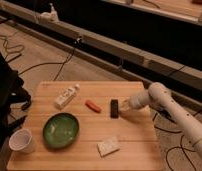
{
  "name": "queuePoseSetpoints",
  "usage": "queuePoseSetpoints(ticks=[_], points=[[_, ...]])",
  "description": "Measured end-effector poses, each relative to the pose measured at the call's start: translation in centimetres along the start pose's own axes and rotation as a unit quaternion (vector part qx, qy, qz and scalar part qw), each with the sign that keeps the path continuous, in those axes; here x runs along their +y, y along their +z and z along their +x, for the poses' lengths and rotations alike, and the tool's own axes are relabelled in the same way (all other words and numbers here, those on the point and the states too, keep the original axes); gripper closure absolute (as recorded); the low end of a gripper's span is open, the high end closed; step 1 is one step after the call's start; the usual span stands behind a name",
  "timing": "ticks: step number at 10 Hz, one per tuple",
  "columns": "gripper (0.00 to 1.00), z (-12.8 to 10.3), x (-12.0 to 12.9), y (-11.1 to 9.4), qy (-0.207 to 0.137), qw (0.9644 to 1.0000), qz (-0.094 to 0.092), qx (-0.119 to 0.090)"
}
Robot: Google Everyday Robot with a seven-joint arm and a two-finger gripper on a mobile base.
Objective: Push the eraser across the table
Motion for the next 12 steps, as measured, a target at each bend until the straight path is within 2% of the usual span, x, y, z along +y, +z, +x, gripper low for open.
queuePoseSetpoints(ticks=[4, 7, 9, 12], points=[[1.00, -0.1, -0.6, 2.0, 0.002, 0.9998, -0.006, -0.018], [1.00, -1.5, -1.2, 3.4, -0.010, 0.9993, -0.010, -0.035], [1.00, -3.2, -1.2, 5.1, -0.021, 0.9979, -0.024, -0.056], [1.00, -6.3, 0.3, 8.0, -0.037, 0.9927, -0.063, -0.096]])
